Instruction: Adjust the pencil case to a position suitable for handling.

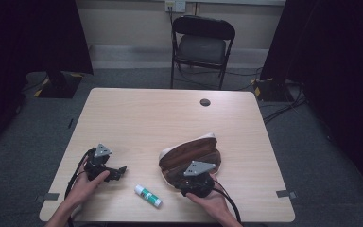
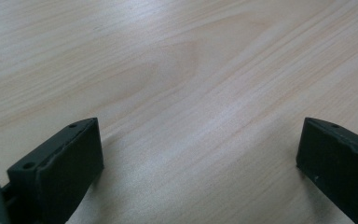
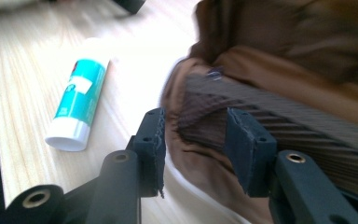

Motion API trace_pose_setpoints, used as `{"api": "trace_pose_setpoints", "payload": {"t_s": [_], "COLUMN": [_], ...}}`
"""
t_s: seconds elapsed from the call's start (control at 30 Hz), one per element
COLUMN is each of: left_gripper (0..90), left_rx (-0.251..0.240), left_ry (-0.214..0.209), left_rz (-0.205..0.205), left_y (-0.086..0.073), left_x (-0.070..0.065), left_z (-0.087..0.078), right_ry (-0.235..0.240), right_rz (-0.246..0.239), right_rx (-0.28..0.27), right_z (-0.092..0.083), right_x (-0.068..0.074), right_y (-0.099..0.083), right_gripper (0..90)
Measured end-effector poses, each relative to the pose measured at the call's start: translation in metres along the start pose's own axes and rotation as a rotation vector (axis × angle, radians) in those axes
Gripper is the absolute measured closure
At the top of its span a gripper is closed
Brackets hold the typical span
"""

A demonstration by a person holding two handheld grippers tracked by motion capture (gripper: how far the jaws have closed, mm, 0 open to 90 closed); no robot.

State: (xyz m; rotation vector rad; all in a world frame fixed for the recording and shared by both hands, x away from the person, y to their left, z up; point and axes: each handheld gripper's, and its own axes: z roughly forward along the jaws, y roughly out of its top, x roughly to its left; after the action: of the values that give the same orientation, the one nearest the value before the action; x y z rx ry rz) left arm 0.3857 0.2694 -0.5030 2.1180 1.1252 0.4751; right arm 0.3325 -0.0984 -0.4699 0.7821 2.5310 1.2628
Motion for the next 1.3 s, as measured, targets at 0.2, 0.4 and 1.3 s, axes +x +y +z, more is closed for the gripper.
{"api": "trace_pose_setpoints", "payload": {"t_s": [0.2, 0.4, 1.3], "left_gripper": [0.0, 0.0, 0.0], "left_rx": [0.0, 0.0, -0.002], "left_ry": [0.0, 0.0, 0.0], "left_rz": [0.0, 0.0, -0.003], "left_y": [0.0, 0.0, 0.0], "left_x": [0.0, 0.0, 0.0], "left_z": [0.0, 0.0, 0.0], "right_ry": [-0.085, -0.199, -0.27], "right_rz": [0.063, 0.135, 0.203], "right_rx": [-0.064, -0.114, -0.03], "right_z": [-0.033, -0.067, -0.057], "right_x": [-0.032, -0.077, -0.114], "right_y": [-0.003, -0.012, -0.027], "right_gripper": [58.6, 58.0, 46.2]}}
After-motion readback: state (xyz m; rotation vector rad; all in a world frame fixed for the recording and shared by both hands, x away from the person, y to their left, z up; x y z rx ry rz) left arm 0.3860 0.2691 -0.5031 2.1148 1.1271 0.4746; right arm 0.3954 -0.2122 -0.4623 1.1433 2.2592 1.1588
